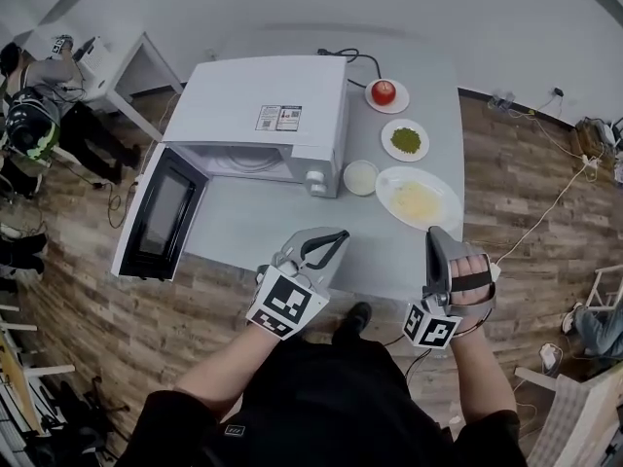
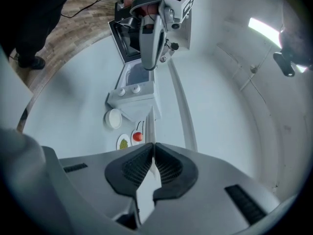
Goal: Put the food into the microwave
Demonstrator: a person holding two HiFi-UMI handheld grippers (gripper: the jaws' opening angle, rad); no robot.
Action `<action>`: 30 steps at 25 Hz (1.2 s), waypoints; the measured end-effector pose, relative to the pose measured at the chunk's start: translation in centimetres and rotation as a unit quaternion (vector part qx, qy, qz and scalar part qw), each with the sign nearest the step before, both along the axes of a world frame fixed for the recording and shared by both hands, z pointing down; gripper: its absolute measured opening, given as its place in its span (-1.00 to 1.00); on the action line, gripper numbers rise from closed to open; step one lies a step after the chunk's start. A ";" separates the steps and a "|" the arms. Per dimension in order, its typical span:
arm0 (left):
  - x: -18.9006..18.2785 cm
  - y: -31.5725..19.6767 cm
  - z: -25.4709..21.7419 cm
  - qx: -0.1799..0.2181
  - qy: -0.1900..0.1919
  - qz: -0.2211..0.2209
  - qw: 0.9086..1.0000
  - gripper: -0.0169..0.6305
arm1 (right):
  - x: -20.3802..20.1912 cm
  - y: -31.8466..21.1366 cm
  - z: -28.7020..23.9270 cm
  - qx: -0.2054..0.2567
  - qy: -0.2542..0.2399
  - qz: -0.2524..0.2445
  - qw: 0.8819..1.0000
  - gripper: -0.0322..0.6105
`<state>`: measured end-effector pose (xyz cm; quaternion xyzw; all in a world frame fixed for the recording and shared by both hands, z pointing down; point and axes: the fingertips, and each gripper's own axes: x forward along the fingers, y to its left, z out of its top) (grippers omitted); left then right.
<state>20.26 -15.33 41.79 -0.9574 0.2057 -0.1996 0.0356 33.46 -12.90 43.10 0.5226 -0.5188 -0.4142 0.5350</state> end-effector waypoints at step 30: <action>-31.4 -3.4 -3.5 0.036 0.012 -0.073 0.997 -0.92 | -32.9 -6.9 -6.7 0.059 0.000 -0.075 0.995 -0.81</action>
